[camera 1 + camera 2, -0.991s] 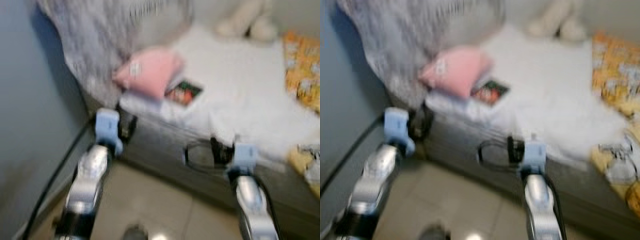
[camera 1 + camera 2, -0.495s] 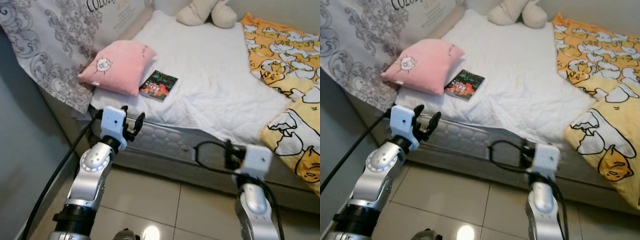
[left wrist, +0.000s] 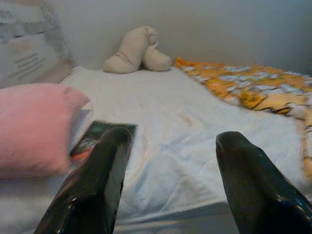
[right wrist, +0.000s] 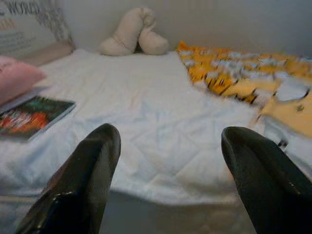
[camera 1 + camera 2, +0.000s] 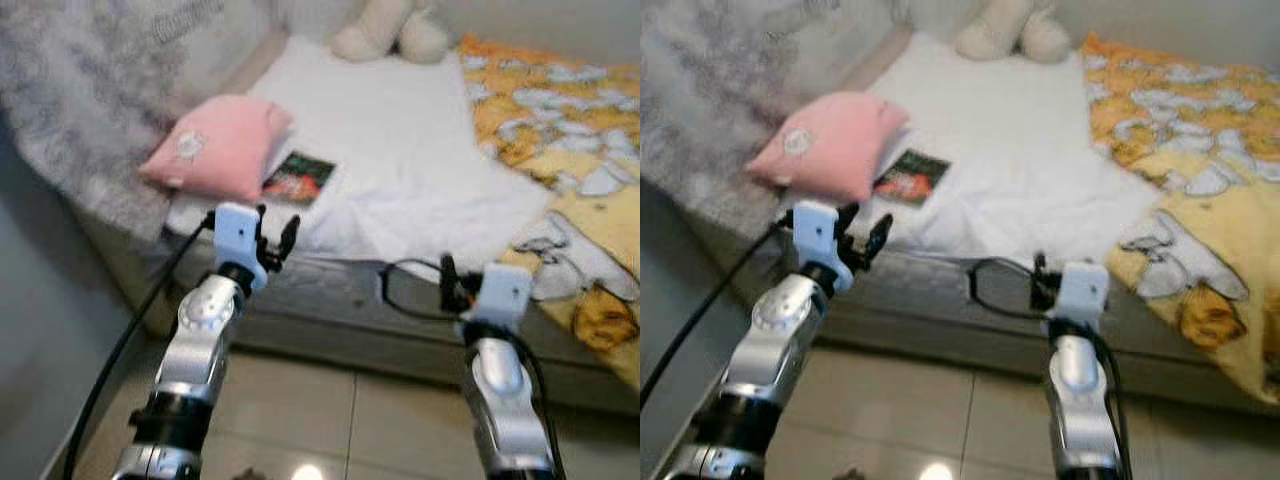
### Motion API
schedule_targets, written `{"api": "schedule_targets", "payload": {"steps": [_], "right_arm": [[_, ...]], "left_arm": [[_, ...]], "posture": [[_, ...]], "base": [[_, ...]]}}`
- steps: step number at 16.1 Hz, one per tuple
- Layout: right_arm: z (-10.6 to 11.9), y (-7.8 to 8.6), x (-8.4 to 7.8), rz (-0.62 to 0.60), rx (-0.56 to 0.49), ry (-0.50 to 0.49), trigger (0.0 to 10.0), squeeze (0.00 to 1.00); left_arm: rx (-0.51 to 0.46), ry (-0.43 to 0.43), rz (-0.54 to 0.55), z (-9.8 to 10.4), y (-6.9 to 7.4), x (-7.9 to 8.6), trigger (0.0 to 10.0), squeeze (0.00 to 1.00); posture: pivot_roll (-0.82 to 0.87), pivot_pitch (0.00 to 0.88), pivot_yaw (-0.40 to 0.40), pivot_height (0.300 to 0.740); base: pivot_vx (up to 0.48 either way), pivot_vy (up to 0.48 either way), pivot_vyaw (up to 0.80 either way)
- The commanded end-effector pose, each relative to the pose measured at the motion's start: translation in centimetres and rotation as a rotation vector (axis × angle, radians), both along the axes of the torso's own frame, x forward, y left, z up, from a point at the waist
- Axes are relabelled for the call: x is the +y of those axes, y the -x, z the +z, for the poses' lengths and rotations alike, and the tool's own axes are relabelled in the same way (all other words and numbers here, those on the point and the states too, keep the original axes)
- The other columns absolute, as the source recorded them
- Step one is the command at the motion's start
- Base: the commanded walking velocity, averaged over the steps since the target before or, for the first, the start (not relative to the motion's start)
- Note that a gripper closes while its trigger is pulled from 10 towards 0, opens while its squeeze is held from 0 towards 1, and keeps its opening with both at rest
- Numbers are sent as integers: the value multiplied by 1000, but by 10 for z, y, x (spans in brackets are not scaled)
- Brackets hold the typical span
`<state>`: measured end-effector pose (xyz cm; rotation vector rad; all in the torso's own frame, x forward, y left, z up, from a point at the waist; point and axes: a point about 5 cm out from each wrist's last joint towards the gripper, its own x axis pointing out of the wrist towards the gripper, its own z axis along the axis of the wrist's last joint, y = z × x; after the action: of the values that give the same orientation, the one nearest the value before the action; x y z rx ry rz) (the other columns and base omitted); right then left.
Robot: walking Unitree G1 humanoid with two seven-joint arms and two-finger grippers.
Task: Clean up the room
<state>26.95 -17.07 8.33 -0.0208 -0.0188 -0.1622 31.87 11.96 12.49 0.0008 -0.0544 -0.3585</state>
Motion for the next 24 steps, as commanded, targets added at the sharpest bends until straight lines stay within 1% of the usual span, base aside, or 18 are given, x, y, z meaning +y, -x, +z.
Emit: {"api": "schedule_targets", "payload": {"steps": [1,4,5,7,8,9,12,13,14,16,18,19,20,24], "right_arm": [[4,-4,-6,1,-17,36,10000,0],[1,-8,-6,18,4,31,10000,0],[0,-9,-2,34,8,23,10000,0],[-1,-9,-1,46,12,17,10000,0],[-4,-8,-1,51,21,17,10000,0],[-5,-8,-2,54,27,17,10000,0],[-9,-7,-3,58,38,22,10000,0],[-10,-7,-4,59,42,23,10000,0],[-11,-6,-5,60,43,24,10000,0],[-13,-3,-7,57,48,20,10000,0],[-16,-1,-8,57,53,14,10000,0],[-17,0,-7,59,55,16,10000,0],[-17,0,-7,62,52,14,10000,0],[-12,-6,-6,72,38,26,10000,0]], "left_arm": [[-48,-2,-49,12,-6,-14,10000,0],[-48,-9,-48,11,-9,-12,10000,0],[-24,-14,-39,7,-11,-12,10000,0],[-17,-24,-18,4,-12,-11,10000,0],[-1,-67,-1,0,-14,-9,10000,0],[-1,-65,-2,0,-13,-8,10000,0],[-16,-79,9,0,-16,-9,10000,0],[-30,-96,42,1,-18,-7,10000,0],[-30,-97,55,1,-19,-5,10000,0],[-11,-69,70,-3,-17,-1,10000,0],[-13,-80,66,-5,-15,-3,10000,0],[-8,-58,71,-6,-16,-3,10000,0],[-8,-57,78,-5,-16,-3,10000,0],[12,-71,144,-5,-22,6,10000,0]], "posture": [[76,0,4,740],[90,0,-12,740],[94,0,-18,740],[96,0,-22,740],[103,0,-29,740],[106,0,-32,740],[107,0,-36,740],[106,0,-38,740],[106,0,-39,740],[105,0,-46,740],[107,0,-48,740],[105,0,-47,740],[105,0,-47,740],[102,0,-38,740]], "base": [[375,-296,0],[386,-282,-694],[454,0,-725],[0,0,-725],[0,0,-725],[0,0,-731],[0,0,-727],[0,0,-725],[0,0,-725],[0,0,-728],[480,0,-725],[480,0,-725],[480,0,-725],[480,0,0]]}}
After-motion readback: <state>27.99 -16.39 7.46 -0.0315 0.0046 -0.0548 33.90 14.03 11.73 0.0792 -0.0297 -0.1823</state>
